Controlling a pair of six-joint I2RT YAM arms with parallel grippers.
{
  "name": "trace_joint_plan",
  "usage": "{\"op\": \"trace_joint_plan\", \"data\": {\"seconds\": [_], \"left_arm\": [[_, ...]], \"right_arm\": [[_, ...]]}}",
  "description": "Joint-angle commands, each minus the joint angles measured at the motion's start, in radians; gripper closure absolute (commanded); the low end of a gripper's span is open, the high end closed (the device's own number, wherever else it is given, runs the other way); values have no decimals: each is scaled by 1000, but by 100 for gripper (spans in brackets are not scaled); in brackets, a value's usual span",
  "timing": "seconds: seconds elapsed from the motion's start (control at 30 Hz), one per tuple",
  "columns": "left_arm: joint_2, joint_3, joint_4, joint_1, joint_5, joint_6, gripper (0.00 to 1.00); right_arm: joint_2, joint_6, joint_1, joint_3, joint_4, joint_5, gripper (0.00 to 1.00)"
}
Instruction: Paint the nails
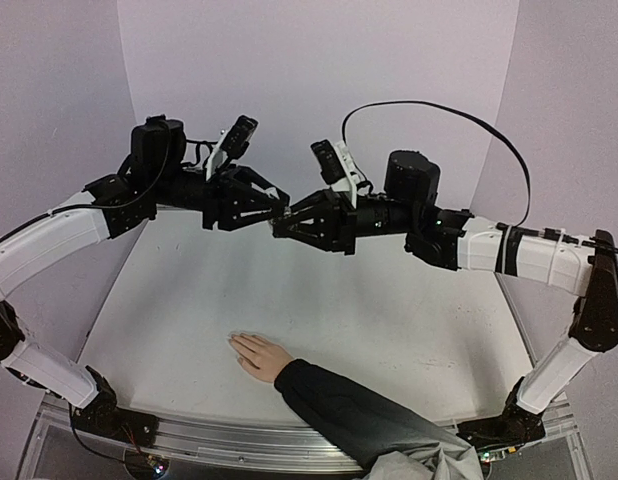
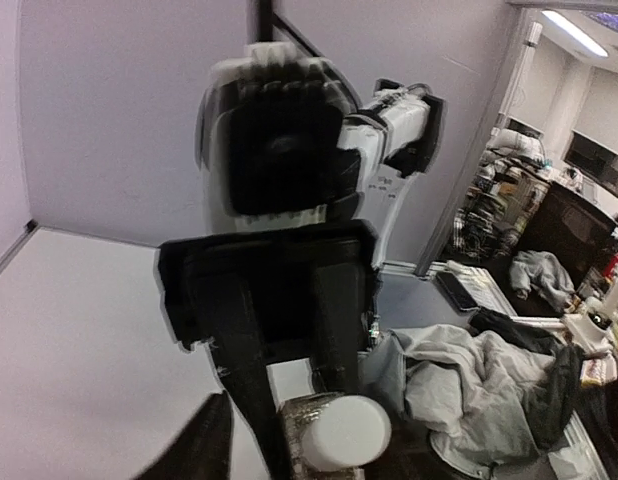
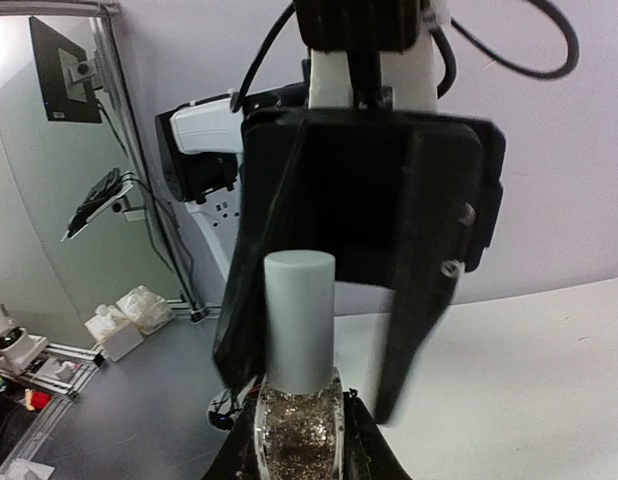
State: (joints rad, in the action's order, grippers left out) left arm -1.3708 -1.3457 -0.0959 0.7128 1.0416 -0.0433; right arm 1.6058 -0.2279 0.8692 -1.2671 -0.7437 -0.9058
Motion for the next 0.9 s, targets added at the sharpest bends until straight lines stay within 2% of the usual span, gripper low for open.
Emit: {"op": "trace_joint_plan", "data": {"seconds": [0.0, 0.03, 0.1, 0.17, 0.23, 0.33, 0.47, 0.57, 0.77, 0.87], "left_arm": [[62, 16, -50, -19, -387, -123, 34], [83, 26, -54, -23, -465, -176, 26], [119, 47, -62, -24, -600, -296, 16], [148, 72, -74, -24, -713, -443, 12], [156, 74, -73, -22, -749, -540, 9], [136, 40, -73, -8, -800, -568, 8], [85, -3, -64, 20, -882, -521, 16], [47, -19, -41, 27, -906, -497, 28], [9, -26, -10, 32, -911, -484, 45], [3, -30, -3, 33, -916, -475, 57]], "right_arm": [[-95, 120, -2, -13, -27, 255, 100], [-94, 153, -2, -14, 8, 343, 100], [-81, 197, 0, -17, 53, 529, 100], [-58, 218, 9, -23, 71, 701, 100], [-20, 278, 25, -34, 65, 833, 100], [50, 325, 64, -83, 66, 998, 100], [111, 359, 118, -143, 60, 1133, 100], [138, 356, 142, -172, 56, 1185, 100], [162, 366, 171, -199, 51, 1181, 100], [166, 372, 179, -201, 51, 1178, 100]]}}
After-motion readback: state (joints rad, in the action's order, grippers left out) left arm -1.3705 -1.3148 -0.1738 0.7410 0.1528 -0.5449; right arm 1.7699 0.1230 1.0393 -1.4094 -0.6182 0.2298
